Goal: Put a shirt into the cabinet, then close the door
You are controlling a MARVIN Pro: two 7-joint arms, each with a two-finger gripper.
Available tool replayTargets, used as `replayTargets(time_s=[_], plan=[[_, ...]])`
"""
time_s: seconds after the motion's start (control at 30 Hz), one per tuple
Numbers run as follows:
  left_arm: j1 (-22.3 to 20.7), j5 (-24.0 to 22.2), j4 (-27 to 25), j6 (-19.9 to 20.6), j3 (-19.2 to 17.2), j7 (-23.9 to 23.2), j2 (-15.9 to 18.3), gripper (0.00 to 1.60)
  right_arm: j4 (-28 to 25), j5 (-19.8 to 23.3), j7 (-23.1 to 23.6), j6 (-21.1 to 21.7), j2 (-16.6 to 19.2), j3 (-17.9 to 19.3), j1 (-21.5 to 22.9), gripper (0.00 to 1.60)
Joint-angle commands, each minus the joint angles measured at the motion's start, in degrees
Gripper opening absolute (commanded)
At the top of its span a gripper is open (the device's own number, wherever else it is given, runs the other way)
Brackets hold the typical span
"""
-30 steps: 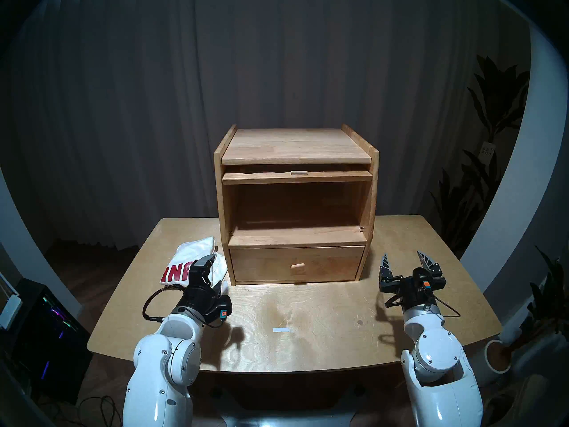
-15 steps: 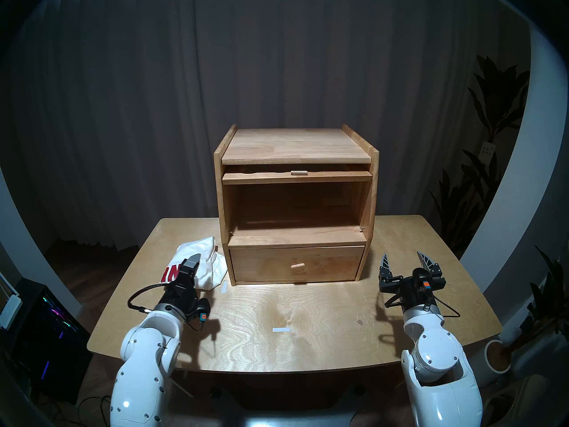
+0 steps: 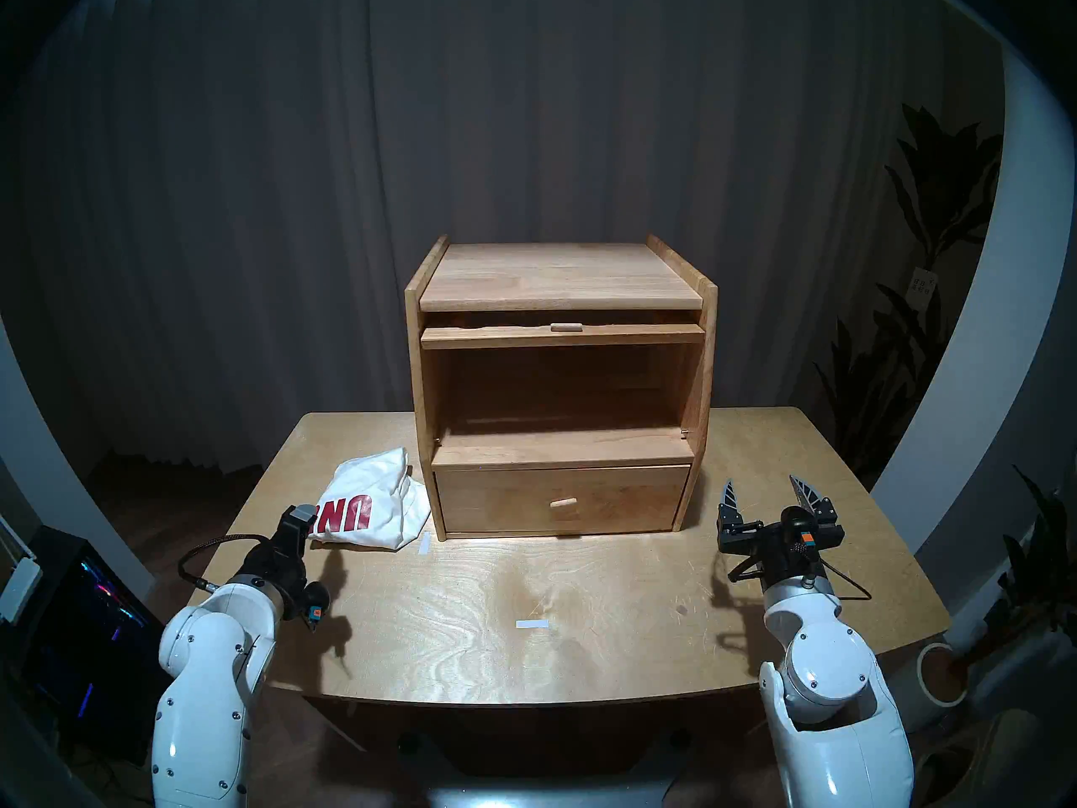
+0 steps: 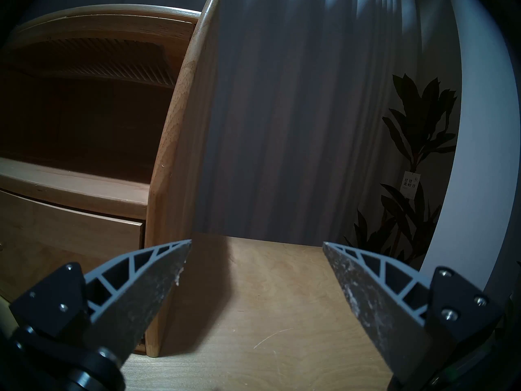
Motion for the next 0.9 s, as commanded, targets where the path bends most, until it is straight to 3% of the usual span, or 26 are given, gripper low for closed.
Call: replayTargets(time_s=[0.0, 0.17, 0.37, 0.7, 0.8, 0.87], plan=[[-4.50, -0.40, -3.71, -0.51, 4.90, -6.93, -3.76, 1.60, -1.48, -0.09, 0.08, -0.32, 0.13, -0.06, 0.10, 1.60], [-8.39, 0.56, -1.24, 4.37, 8.27, -11.63, -5.30, 1.60, -1.45, -0.09, 0.07, -0.32, 0.13, -0.06, 0.12, 1.60], [-11.76, 2.63, 4.22, 8.36, 6.77, -11.37, -2.24, 1.60, -1.33, -0.08, 0.06, -0.33, 0.12, -0.06, 0.20, 1.60], [-17.52, 3.84, 13.10, 14.20, 6.70, -11.41, -0.13, 1.60, -1.41, -0.08, 0.06, -0.33, 0.13, -0.06, 0.15, 1.60], [-19.71, 5.21, 16.57, 15.11, 7.26, -13.85, -0.46, 1.60, -1.61, -0.09, 0.10, -0.28, 0.15, -0.06, 0.02, 1.60], [-18.66, 5.91, 16.03, 14.36, 7.14, -15.73, -1.02, 1.60, -1.75, -0.08, 0.13, -0.20, 0.17, -0.05, -0.07, 1.60]])
